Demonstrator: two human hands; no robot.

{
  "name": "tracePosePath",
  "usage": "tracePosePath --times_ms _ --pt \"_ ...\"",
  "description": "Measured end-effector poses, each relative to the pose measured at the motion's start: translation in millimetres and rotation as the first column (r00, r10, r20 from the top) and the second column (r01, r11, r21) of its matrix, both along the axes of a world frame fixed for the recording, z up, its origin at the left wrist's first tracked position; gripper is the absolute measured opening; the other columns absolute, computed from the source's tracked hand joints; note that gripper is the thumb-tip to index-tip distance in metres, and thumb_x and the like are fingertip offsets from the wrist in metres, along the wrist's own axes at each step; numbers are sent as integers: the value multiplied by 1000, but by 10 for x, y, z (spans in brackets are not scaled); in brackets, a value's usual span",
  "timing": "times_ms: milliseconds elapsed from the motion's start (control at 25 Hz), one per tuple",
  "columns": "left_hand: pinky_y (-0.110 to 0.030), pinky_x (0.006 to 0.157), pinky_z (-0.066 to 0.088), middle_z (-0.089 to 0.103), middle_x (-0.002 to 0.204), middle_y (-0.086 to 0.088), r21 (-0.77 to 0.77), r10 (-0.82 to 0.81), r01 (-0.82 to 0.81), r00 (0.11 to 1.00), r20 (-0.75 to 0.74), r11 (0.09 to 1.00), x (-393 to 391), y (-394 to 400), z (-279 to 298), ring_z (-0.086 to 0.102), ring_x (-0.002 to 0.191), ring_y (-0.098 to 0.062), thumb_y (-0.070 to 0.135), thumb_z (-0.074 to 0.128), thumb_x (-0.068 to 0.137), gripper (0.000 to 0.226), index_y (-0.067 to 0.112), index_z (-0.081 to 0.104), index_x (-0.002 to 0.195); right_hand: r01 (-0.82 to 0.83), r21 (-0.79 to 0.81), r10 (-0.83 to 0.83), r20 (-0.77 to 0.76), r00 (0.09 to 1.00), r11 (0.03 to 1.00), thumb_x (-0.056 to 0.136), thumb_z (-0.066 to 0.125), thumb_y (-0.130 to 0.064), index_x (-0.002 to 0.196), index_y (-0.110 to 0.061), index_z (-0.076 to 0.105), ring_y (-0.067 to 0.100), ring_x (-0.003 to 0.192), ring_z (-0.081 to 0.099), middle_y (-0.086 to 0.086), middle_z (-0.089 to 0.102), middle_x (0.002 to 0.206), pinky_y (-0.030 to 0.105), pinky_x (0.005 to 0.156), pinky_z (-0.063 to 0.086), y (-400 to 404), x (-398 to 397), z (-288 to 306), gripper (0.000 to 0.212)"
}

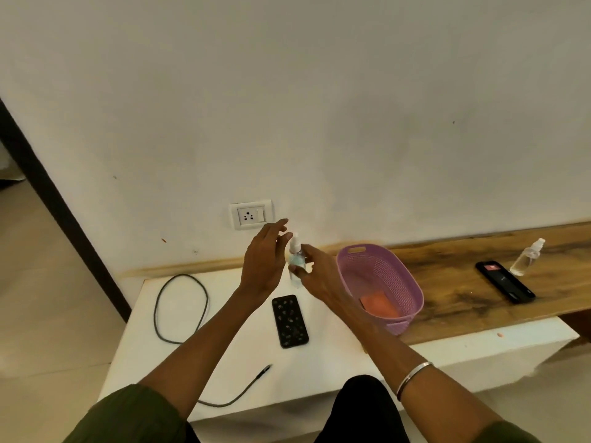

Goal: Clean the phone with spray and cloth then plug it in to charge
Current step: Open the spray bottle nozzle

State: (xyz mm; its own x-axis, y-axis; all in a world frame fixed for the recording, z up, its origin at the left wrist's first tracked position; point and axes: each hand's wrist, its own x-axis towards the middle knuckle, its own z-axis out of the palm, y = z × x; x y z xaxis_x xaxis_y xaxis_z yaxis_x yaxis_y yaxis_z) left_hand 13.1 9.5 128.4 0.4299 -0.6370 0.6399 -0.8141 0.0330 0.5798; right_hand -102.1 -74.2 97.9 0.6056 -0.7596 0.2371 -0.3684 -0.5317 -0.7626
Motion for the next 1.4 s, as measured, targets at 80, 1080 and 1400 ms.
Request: tracePosePath --times_ms 80,1080,1400 --pt "-37 88 56 70 110 -2 -4 -49 49 999 -11 999 53 88 25 66 97 -18 12 55 100 28 14 63 127 -8 7 8 -30 1000 1000 86 71 -31 126 -15 59 18 102 62 1 68 118 26 90 46 124 47 5 45" --pt "-26 74 56 76 82 -8 15 -45 46 995 -93 999 88 397 233 70 77 -18 -6 69 82 15 6 77 87 7 -39 -8 -26 1000 999 77 76 -39 114 -21 64 15 86 63 -1 73 99 31 85 52 517 160 64 42" --pt "1 68 42 76 67 5 -52 120 -130 978 -171 990 -52 399 246 63 59 5 11 77 81 9 16 79 75 118 -158 -107 71 992 980 76 73 -45 94 -23 70 11 70 59 -4 74 84 28 69 52 579 163 72 29"
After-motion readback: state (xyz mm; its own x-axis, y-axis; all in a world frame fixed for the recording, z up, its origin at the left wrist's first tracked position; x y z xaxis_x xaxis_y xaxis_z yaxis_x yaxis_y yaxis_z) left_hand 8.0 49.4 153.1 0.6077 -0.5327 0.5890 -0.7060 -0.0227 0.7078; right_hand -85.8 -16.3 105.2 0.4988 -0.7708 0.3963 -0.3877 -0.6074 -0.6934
